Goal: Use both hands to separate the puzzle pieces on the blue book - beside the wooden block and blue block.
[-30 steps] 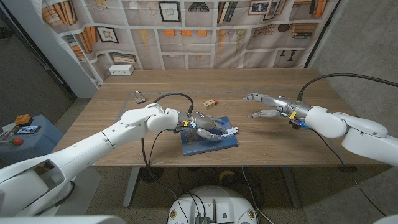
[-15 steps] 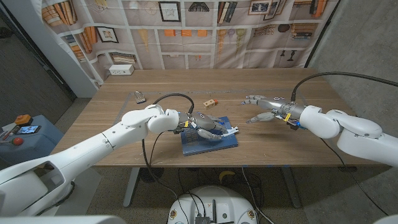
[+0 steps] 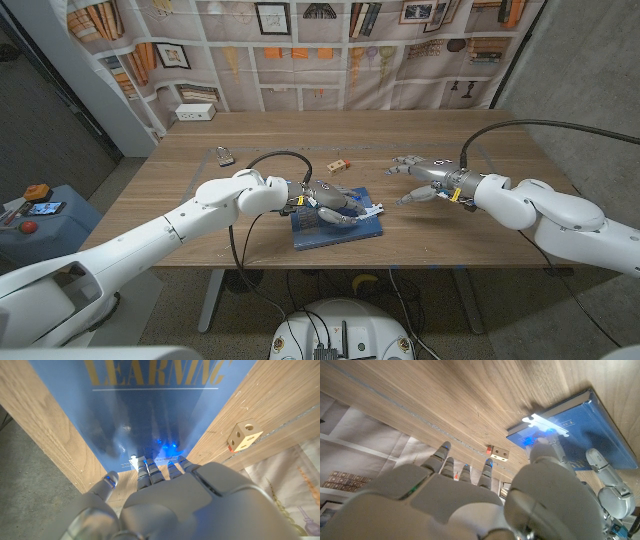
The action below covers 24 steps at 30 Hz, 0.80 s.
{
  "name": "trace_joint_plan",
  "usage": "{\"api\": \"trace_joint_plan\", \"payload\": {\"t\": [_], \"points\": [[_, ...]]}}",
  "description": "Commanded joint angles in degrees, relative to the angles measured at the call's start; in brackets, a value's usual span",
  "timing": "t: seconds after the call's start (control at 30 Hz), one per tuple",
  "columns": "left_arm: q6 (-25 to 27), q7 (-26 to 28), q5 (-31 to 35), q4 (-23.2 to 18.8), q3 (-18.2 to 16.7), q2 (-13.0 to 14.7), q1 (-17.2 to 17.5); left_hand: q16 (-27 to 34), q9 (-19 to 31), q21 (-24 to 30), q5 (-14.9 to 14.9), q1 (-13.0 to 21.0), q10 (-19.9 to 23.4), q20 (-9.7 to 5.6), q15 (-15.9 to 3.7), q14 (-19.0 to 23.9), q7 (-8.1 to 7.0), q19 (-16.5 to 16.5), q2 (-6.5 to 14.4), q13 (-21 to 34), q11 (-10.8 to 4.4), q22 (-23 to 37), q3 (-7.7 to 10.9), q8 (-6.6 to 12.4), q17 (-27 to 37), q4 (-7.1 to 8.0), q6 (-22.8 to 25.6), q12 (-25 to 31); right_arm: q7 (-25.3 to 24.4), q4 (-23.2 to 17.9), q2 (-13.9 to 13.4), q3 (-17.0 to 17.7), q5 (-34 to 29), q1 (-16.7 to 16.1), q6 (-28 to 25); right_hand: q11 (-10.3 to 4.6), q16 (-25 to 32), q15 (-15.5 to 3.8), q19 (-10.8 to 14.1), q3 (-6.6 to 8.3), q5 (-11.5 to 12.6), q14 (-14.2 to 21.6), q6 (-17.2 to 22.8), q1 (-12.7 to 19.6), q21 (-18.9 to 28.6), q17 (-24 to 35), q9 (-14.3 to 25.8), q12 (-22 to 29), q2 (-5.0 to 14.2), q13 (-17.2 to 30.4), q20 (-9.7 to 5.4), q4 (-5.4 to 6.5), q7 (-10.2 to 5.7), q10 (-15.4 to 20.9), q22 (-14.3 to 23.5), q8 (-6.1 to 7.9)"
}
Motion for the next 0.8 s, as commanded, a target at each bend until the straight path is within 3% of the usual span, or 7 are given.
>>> {"api": "trace_joint_plan", "payload": {"t": [0.03,0.8], "points": [[0.4,-0.2,0.1,-0.4,-0.1,0.2,0.4,-0.2,0.3,0.1,-0.1,0.7,1.4,-4.05,-4.56,0.3,0.45,-6.4,6.7,0.3,1.16,0.0,0.58,0.24,0.1,-0.1,1.0,0.1,3.1,-2.0,1.7,-2.5,-7.5,0.4,-4.0,-0.32,0.4,0.11,0.4,0.35,0.0,0.2,0.4,0.3,0.3,0.2,0.2,0.3,0.18,0.3,0.27,0.31,-0.26,-0.2,0.2,0.51],[1.2,0.2,0.1,-0.3,0.1,-0.1,0.8,-0.2,0.3,0.1,-0.2,0.8,2.1,-3.92,-4.47,0.9,0.61,-5.9,6.6,0.3,1.17,-0.1,1.24,0.18,0.0,-0.18,1.6,0.1,13.4,-4.2,7.4,-7.3,-18.8,3.0,-9.5,-0.07,0.3,0.88,-0.3,0.79,-0.2,-0.8,1.1,1.1,0.1,0.6,0.6,0.2,0.0,0.3,0.72,0.47,-0.97,-1.2,0.2,1.28]]}}
